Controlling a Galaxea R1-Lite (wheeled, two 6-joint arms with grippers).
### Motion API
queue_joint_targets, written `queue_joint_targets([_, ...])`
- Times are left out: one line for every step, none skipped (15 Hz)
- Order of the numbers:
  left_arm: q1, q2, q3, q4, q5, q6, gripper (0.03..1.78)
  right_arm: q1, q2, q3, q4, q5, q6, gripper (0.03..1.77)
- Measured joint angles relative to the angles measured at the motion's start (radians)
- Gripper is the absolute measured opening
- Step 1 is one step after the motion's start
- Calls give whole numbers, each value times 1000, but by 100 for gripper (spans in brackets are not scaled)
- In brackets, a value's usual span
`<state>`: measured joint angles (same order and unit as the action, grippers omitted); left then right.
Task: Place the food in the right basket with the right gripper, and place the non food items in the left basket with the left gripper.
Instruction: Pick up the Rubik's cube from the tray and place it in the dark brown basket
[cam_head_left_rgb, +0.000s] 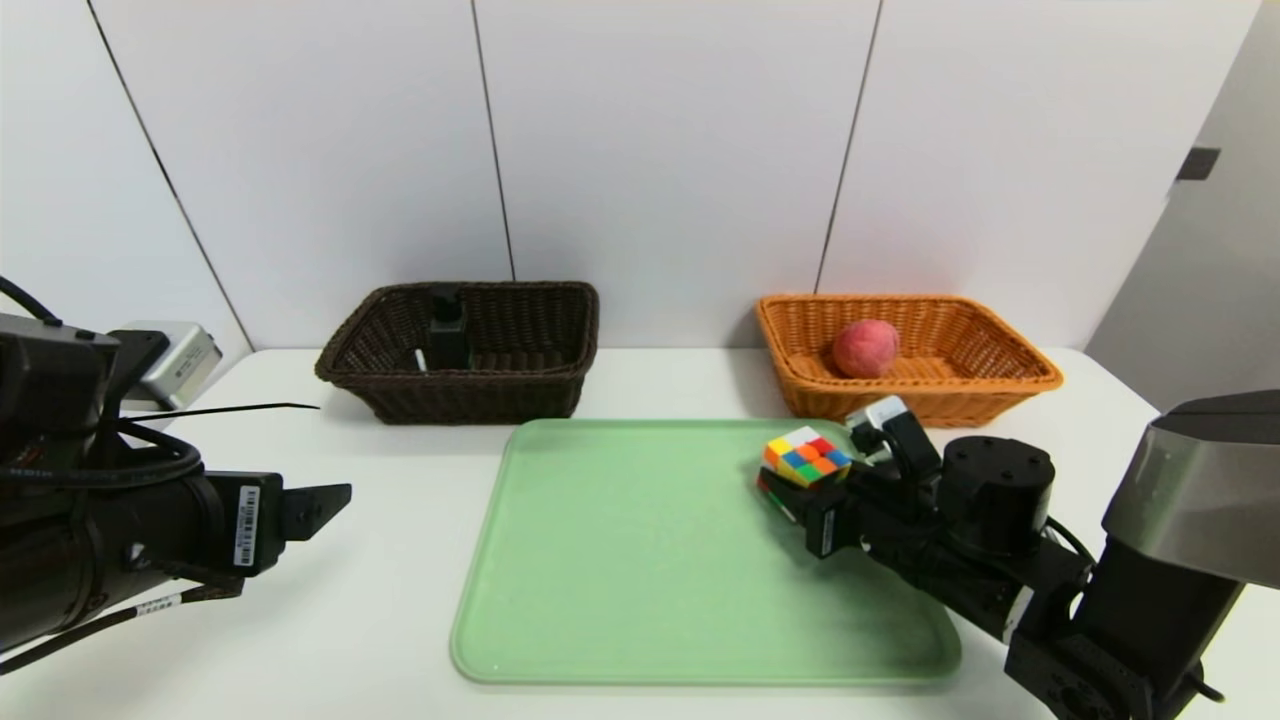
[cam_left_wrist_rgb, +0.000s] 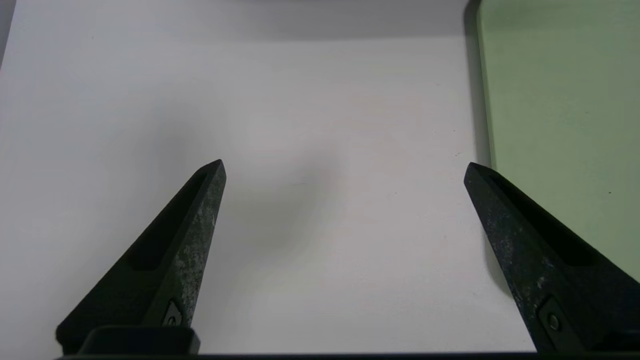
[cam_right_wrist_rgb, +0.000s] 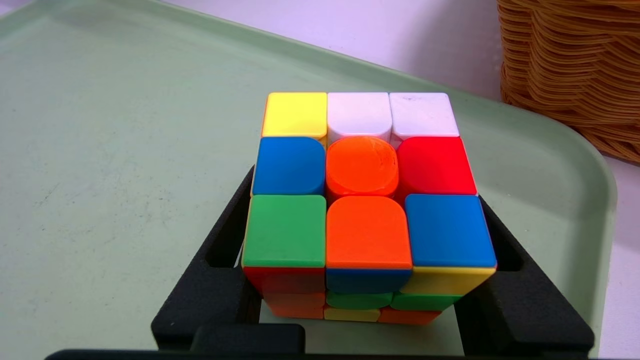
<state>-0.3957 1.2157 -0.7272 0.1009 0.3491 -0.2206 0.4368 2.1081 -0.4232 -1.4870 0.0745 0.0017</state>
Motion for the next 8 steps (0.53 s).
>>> queue_joint_targets([0, -1, 0, 1, 0, 0, 169, 0, -1, 0, 0, 0, 0, 100])
queue_joint_targets([0, -2, 1, 1, 0, 0, 169, 4, -4, 1, 0, 0, 0, 100])
queue_joint_targets([0, -3, 1, 1, 1, 0, 169, 11, -11, 3, 0, -1, -1, 100])
queue_joint_targets([0, -4, 1, 1, 1, 0, 169, 26, -24, 4, 1, -3, -2, 100])
queue_joint_targets([0, -4, 3, 1, 1, 0, 169, 40, -39, 4, 7, -5, -2, 100])
queue_joint_targets([0, -5, 6, 1, 1, 0, 169, 61, -56, 3, 13, -8, -3, 100])
queue_joint_targets([0, -5, 10, 1, 1, -1, 169, 88, -74, -10, 23, -10, -4, 100])
queue_joint_targets([0, -5, 14, 1, 1, 0, 169, 118, -89, -39, 41, -16, -4, 100])
